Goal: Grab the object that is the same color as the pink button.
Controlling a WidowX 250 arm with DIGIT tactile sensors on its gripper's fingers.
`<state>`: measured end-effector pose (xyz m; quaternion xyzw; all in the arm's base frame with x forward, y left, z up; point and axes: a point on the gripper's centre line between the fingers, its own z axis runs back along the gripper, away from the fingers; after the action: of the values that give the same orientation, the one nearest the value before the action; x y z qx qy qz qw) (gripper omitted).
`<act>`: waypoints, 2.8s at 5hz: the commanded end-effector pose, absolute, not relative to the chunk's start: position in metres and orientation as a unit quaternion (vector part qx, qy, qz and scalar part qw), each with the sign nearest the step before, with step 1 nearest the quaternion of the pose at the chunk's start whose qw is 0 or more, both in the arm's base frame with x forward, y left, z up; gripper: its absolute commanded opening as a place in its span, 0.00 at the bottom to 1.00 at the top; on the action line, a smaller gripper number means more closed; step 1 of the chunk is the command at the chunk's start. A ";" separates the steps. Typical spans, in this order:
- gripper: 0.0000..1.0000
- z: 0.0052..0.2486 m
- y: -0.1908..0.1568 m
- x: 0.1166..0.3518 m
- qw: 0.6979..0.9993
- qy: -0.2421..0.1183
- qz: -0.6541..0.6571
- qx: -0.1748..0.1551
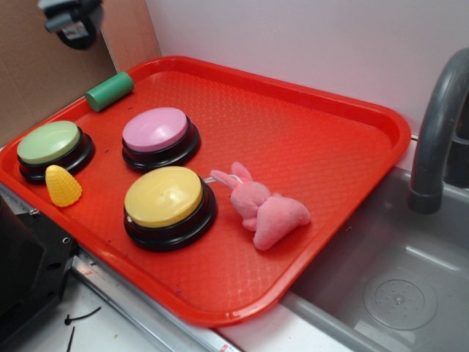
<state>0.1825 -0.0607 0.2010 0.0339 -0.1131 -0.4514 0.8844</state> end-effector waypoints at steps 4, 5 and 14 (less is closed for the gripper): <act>1.00 0.086 -0.159 0.217 0.671 -0.051 -0.739 -0.039; 1.00 0.071 -0.165 0.214 0.668 -0.039 -0.742 -0.044; 0.00 0.173 -0.116 0.232 0.940 0.027 -0.339 0.023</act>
<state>0.2396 -0.0974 0.1512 0.0232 0.0684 -0.3430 0.9365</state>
